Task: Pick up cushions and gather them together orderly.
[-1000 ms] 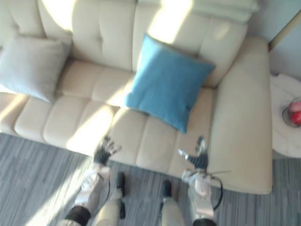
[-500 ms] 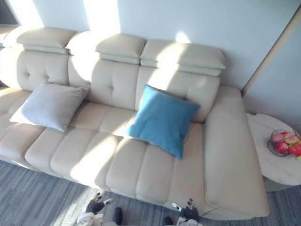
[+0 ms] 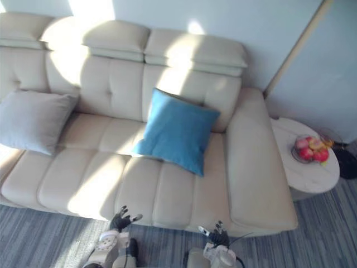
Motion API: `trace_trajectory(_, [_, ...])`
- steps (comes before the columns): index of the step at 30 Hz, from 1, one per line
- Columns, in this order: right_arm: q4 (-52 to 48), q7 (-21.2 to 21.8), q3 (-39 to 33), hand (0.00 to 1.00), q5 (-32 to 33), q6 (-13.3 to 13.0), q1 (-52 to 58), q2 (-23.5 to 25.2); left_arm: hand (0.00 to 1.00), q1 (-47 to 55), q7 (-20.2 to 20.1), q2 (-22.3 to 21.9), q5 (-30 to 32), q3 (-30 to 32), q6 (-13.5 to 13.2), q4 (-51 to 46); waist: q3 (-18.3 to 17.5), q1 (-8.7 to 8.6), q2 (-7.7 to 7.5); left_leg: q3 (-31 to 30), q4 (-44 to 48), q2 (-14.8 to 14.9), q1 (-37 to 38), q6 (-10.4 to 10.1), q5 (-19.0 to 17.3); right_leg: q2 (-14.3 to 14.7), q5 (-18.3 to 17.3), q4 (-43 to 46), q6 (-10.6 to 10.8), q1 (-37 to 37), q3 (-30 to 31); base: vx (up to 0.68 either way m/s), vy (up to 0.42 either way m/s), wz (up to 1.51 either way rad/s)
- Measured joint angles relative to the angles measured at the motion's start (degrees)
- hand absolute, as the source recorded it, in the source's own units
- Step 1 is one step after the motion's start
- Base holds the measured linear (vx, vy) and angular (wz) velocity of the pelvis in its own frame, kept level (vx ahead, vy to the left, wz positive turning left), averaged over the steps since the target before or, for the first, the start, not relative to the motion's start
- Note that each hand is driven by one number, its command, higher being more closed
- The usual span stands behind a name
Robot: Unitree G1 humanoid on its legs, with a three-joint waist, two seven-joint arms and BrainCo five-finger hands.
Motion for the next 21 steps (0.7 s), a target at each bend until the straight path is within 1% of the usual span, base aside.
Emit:
trace_trajectory(1, [0.01, -0.06, -0.31, 0.0, 0.04, -0.06, -0.89, -1.11, 0.0, 1.17, -0.02, -2.18, -0.01, 1.44, 0.26, 0.24, -1.37, 1.08, 3.77, 0.01, 0.23, 1.19, -1.55, 0.78, -0.72, 2.22, -2.39, -5.56, 1.36, 3.72, 0.5, -0.13, 0.076, -0.07])
trace_trajectory(2, [0.25, -0.28, -0.53, 0.0, 0.58, -0.07, -1.22, -1.68, 0.0, 2.01, -0.06, -2.52, -0.12, 2.05, 0.03, -0.12, -0.74, 1.8, 3.68, 1.77, -0.35, 1.32, -1.39, 0.95, 0.25, 1.86, -4.1, -1.68, 2.01, 4.43, 0.65, -0.14, 0.063, -0.04])
trace_trajectory(3, [0.11, -0.18, -0.43, 0.0, 0.9, -0.04, -1.53, -1.07, 0.0, 1.94, 0.08, -2.04, -0.39, 2.52, 0.16, -0.11, -0.28, 1.84, 1.85, 2.71, 1.14, 0.19, -2.41, 1.61, 0.71, 0.76, -6.5, -1.99, 0.72, 6.67, 0.75, -0.16, -0.042, -0.2])
trace_trajectory(4, [0.01, -0.35, -0.31, 0.0, 0.92, -0.09, -2.62, -0.78, 0.0, 2.12, 0.11, -1.77, -0.63, 2.63, 0.36, -0.17, -0.08, 3.15, 1.07, 3.61, 3.3, 0.15, -4.84, 1.64, 0.58, 0.49, -9.97, -8.13, -1.44, 8.57, -0.61, -0.24, -0.142, -0.24])
trace_trajectory(5, [-0.09, -0.42, -0.31, 0.0, 0.98, -0.17, -3.88, -1.07, 0.0, 2.05, 0.09, -2.08, -0.64, 2.39, 0.47, -0.18, 0.44, 3.64, 2.08, 3.64, 4.64, 1.35, -6.64, 1.62, 0.6, 1.4, -11.04, -11.59, -1.8, 8.98, -1.48, -0.3, -0.175, -0.46])
trace_trajectory(6, [-0.68, -0.46, -0.12, 0.0, 0.98, -0.3, -5.35, -1.51, 0.0, 2.02, 0.05, -2.35, -0.74, 1.14, 0.47, -0.09, 1.85, 3.7, 4.19, 3.47, 6.28, 3.57, -8.34, 1.25, 0.84, 3.28, -11.41, -14.94, -2.54, 9.64, -2.74, -0.22, -0.118, -0.41])
trace_trajectory(7, [-1.33, -0.47, -0.02, 0.0, 0.99, -0.29, -5.5, -1.5, 0.0, 2.23, 0.05, -2.39, -0.88, 0.39, 0.5, 0.01, 2.3, 3.7, 4.85, 3.51, 6.86, 4.61, -9.18, 0.77, 1.17, 4.08, -11.8, -15.93, -3.25, 9.62, -3.17, -0.33, -0.131, -0.41])
trace_trajectory(8, [-1.94, -0.79, 0.26, 0.0, 0.97, -0.29, -5.12, -1.47, 0.0, 2.27, 0.1, -2.33, -1.26, -0.41, 0.53, -0.12, 2.76, 3.48, 5.38, 3.47, 7.15, 6.06, -9.74, -0.07, 2.08, 4.99, -12.65, -16.25, -4.83, 9.46, -4.28, -0.36, -0.135, -0.26])
trace_trajectory(9, [-1.95, -1.1, 0.4, 0.0, 0.97, -0.26, -4.37, -1.51, 0.0, 2.82, 0.08, -2.22, -1.73, -0.87, 0.55, -0.03, 2.87, 3.34, 5.74, 3.17, 6.2, 6.71, -9.29, -0.43, 3.17, 5.4, -12.76, -16.22, -5.37, 9.53, -5.07, -0.52, -0.171, -0.04])
trace_trajectory(10, [-2.03, -1.21, 0.48, 0.0, 0.99, -0.25, -2.97, -1.67, 0.0, 3.29, -0.01, -2.44, -1.74, -0.79, 0.55, -0.06, 2.83, 2.84, 5.79, 3.07, 3.63, 6.84, -8.2, -1.8, 2.28, 4.99, -12.61, -16.77, -6.81, 9.75, -7.39, -0.36, -0.097, 0.17])
trace_trajectory(11, [-1.88, -1.43, 0.49, 0.0, 0.96, -0.23, -1.88, -1.29, 0.0, 3.25, -0.05, -2.67, -1.68, -0.79, 0.55, -0.47, 2.82, 2.46, 4.56, 3.33, 4.49, 6.96, -8.25, -1.73, 1.88, 4.09, -11.97, -17.3, -7.64, 9.45, -8.41, -0.31, -0.07, 0.2])
trace_trajectory(12, [-1.83, -1.51, 0.47, 0.0, 0.96, -0.2, -0.75, -1.76, 0.0, 3.17, -0.13, -2.83, -1.69, -0.79, 0.51, -0.83, 3.0, 2.2, 4.05, 2.67, 10.8, 7.12, -8.86, 0.62, 0.21, 3.59, -10.89, -17.9, -7.93, 9.36, -8.66, -0.25, -0.036, 0.09])
trace_trajectory(13, [-1.74, -1.45, 0.51, 0.0, 0.89, -0.07, -0.02, -2.21, 0.0, 3.33, -0.28, -2.79, -1.7, -0.69, 0.53, -0.83, 2.96, 2.05, 4.08, 1.49, 17.92, 7.24, -8.65, 1.93, -2.65, 3.26, -9.96, -18.59, -7.84, 9.35, -8.56, -0.24, -0.022, 0.05])
trace_trajectory(14, [-1.73, -1.32, 0.63, 0.0, 0.84, -0.07, 0.65, -2.65, 0.0, 3.71, -0.41, -2.85, -1.69, -0.68, 0.53, -0.82, 2.79, 1.56, 4.3, 0.4, 22.46, 7.49, -8.12, 2.04, -6.56, 3.23, -9.3, -19.4, -7.81, 9.34, -8.48, -0.21, 0.051, 0.04])
trace_trajectory(15, [-1.53, -1.15, 0.63, 0.0, 0.82, -0.07, 1.08, -2.86, 0.0, 4.27, -0.45, -2.96, -1.68, -0.53, 0.52, -0.81, 2.57, 1.14, 4.59, -0.53, 25.13, 8.01, -7.34, 0.86, -9.61, 3.32, -8.62, -20.23, -7.6, 9.34, -8.18, -0.15, 0.133, 0.0])
trace_trajectory(16, [-1.22, -0.84, 0.67, 0.0, 0.79, -0.05, 1.48, -2.85, 0.0, 4.91, -0.51, -3.04, -1.62, -0.44, 0.53, -0.66, 1.9, 0.77, 5.08, -1.55, 26.16, 8.39, -5.48, 0.06, -12.75, 3.34, -7.74, -20.43, -6.91, 8.4, -7.82, -0.12, 0.167, -0.05])
trace_trajectory(17, [-1.09, -0.69, 0.68, 0.0, 0.77, -0.04, 1.64, -2.79, 0.0, 5.14, -0.57, -3.12, -1.61, -0.39, 0.56, -0.51, 1.54, 0.67, 5.65, -1.77, 25.37, 8.52, -4.36, -0.57, -14.3, 3.38, -7.4, -20.54, -6.5, 8.13, -7.68, -0.09, 0.215, -0.1])
trace_trajectory(18, [0.14, -0.2, 0.31, 0.0, 0.73, -0.07, 1.84, -3.09, 0.0, 5.82, -0.92, -3.39, -1.6, 0.63, 0.57, 0.22, 0.77, 0.59, 6.68, -1.28, 20.21, 8.13, -2.19, -2.89, -17.19, 3.77, -6.58, -21.17, -5.19, 7.6, -6.99, -0.09, 0.208, -0.09])
trace_trajectory(20, [3.45, 0.51, -0.07, 0.0, -0.36, 0.45, 1.47, -2.27, 0.0, 6.02, -1.2, -2.13, -1.42, 1.63, 0.58, 1.08, -0.51, 0.51, 4.89, 0.75, 14.35, 5.66, 0.26, -2.42, -15.45, 3.2, -3.76, -26.48, -3.48, 8.94, -4.6, -0.06, 0.179, -0.16])
trace_trajectory(21, [4.81, 1.17, -0.17, 0.0, -1.42, 0.47, 1.51, -2.1, 0.0, 6.78, -1.32, -0.82, -0.97, 1.67, 0.6, 1.97, -1.43, 0.37, 4.19, 0.93, 11.53, 4.2, 2.15, -2.14, -14.43, 3.16, -1.49, -31.02, -3.31, 11.29, -3.67, 0.01, 0.137, -0.05])
